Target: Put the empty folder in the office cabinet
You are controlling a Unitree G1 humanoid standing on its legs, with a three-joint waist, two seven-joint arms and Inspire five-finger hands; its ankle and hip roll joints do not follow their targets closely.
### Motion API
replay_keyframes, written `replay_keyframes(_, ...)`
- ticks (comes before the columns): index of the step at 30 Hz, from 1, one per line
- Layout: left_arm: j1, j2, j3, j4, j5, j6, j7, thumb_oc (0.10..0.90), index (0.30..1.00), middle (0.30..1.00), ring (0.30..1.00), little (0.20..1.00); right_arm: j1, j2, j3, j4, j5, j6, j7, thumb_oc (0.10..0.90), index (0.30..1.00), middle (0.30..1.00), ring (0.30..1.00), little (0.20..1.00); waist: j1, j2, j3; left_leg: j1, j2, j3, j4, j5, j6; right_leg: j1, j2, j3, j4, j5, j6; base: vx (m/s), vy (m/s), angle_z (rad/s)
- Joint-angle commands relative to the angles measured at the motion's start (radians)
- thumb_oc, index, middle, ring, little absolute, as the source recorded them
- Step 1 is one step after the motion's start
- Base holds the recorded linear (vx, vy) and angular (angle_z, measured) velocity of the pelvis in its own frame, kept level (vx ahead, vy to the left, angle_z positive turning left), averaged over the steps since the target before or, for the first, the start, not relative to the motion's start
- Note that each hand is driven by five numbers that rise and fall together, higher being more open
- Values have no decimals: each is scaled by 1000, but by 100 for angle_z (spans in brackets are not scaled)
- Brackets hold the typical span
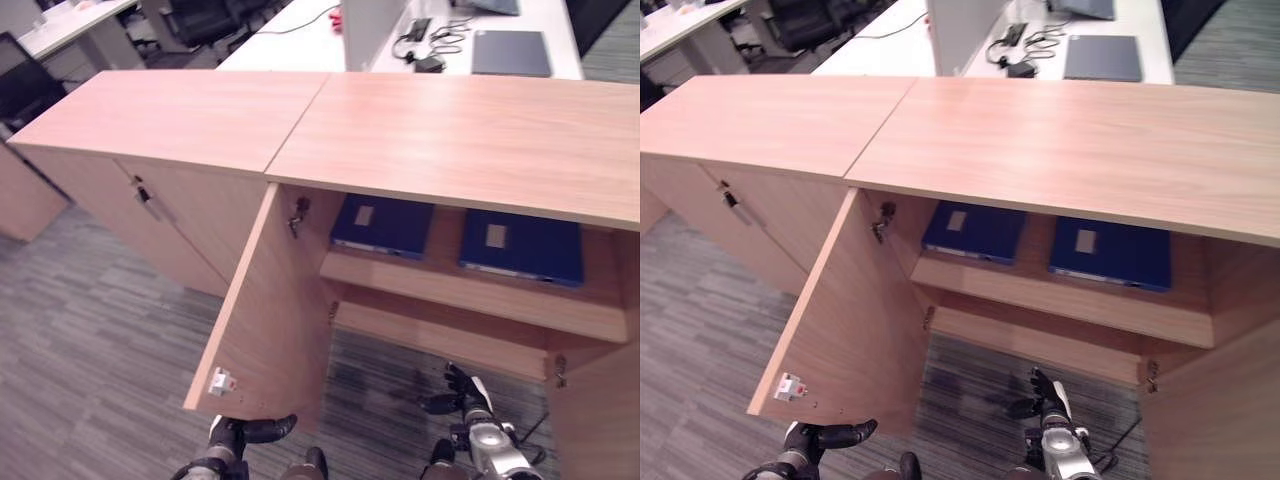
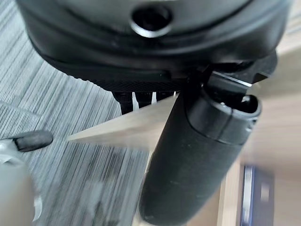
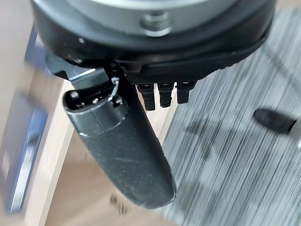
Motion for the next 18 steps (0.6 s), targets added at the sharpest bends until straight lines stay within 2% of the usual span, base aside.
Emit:
replay_keyframes(1,-269,-73,-44,-135,27,-116,-72,800,900,900,900,900,-2,-3,44,-61,-24,-42,11,800,900,900,900,900,-89,-12,-68,-3,27,-13,106,-84,-6,107,-27,10,-20,-32,51,14,-230,-77)
replay_keyframes(2,-275,-82,-46,-130,25,-117,-71,800,900,900,900,900,3,-7,45,-56,-27,-39,12,800,900,900,900,900,-101,-9,-71,-5,40,-10,108,-74,-12,104,-12,19,-25,-36,41,41,-335,-66)
replay_keyframes(3,-294,-101,-56,-109,16,-115,-63,800,900,900,900,900,13,-15,44,-43,-24,-40,13,800,900,900,900,900,-131,-4,-71,9,78,9,122,-59,-32,109,23,38,-26,-61,27,19,-241,-41)
replay_keyframes(5,-304,-109,-58,-102,14,-116,-59,800,900,900,900,900,14,-19,45,-34,-21,-41,11,800,900,900,900,900,-141,-2,-73,9,97,16,136,-48,-40,113,39,42,-30,-70,19,34,-215,-44)
replay_keyframes(6,-317,-118,-65,-92,10,-118,-52,800,900,900,900,900,17,-22,44,-15,-19,-41,9,800,900,900,900,900,-153,2,-73,9,125,22,153,-21,-54,118,61,49,-32,-83,8,84,-345,-75)
replay_keyframes(7,-335,-130,-71,-79,0,-118,-43,800,900,900,900,900,21,-32,47,11,-23,-38,6,800,900,900,900,900,-169,6,-68,6,175,21,210,45,-76,130,103,69,-30,-98,-17,93,-324,-93)
replay_keyframes(9,-338,-134,-70,-75,-3,-117,-38,800,900,900,900,900,19,-38,48,18,-25,-36,5,800,900,900,900,900,-170,5,-67,1,186,10,238,65,-75,129,119,85,-32,-100,-30,67,-172,-92)
replay_keyframes(10,-344,-139,-71,-71,-16,-118,-28,800,900,900,900,900,11,-47,52,32,-28,-35,1,800,900,900,900,900,-166,3,-61,-7,187,-28,278,92,-73,136,134,104,-34,-106,-40,47,-105,-62)
replay_keyframes(11,-351,-148,-78,-62,-26,-118,-15,800,900,900,900,900,5,-51,54,55,-27,-30,-6,800,900,900,900,900,-160,-1,-57,-19,177,-75,296,106,-65,136,140,117,-31,-111,-48,99,-133,-89)
replay_keyframes(12,-355,-150,-77,-61,-37,-116,-7,800,900,900,900,900,3,-55,57,60,-28,-24,-7,800,900,900,900,900,-151,-10,-57,-36,150,-122,294,83,-48,138,140,136,-33,-117,-48,148,-117,-113)
replay_keyframes(13,-363,-153,-68,-58,-44,-116,4,800,900,900,900,900,3,-59,54,71,-26,-22,-9,800,900,900,900,900,-132,-18,-51,-64,105,-185,279,40,-35,151,143,164,-33,-127,-48,269,-69,-141)
replay_keyframes(14,-373,-154,-57,-48,-46,-126,15,800,900,900,900,900,-6,-63,47,106,-20,-20,-12,800,900,900,900,900,-104,-25,-47,-102,41,-280,217,-13,-29,166,148,204,-30,-146,-45,276,-24,-110)
replay_keyframes(15,-379,-151,-47,-48,-45,-129,20,800,900,900,900,900,-10,-65,38,112,-14,-20,-13,800,900,900,900,900,-89,-21,-47,-135,11,-333,188,-4,-30,169,155,220,-30,-144,-46,205,19,-92)
replay_keyframes(16,-380,-151,-48,-48,-45,-130,20,800,900,900,900,900,-10,-65,38,112,-14,-20,-12,800,900,900,900,900,-91,-23,-46,-133,8,-336,189,-7,-29,172,152,217,-27,-150,-45,107,8,-66)
replay_keyframes(17,-389,-147,-32,-45,-42,-135,28,800,900,900,900,900,-11,-68,33,110,-9,-22,-12,800,900,900,900,900,-84,-21,-38,-161,-13,-378,177,2,-33,180,159,229,-20,-159,-45,108,2,-83)
replay_keyframes(18,-401,-134,11,-9,-31,-153,44,800,900,900,900,900,-13,-64,32,119,-2,-26,-2,800,900,900,900,900,-76,-19,-32,-158,-40,-435,161,-5,-35,180,172,267,-1,-169,-46,100,-1,-80)
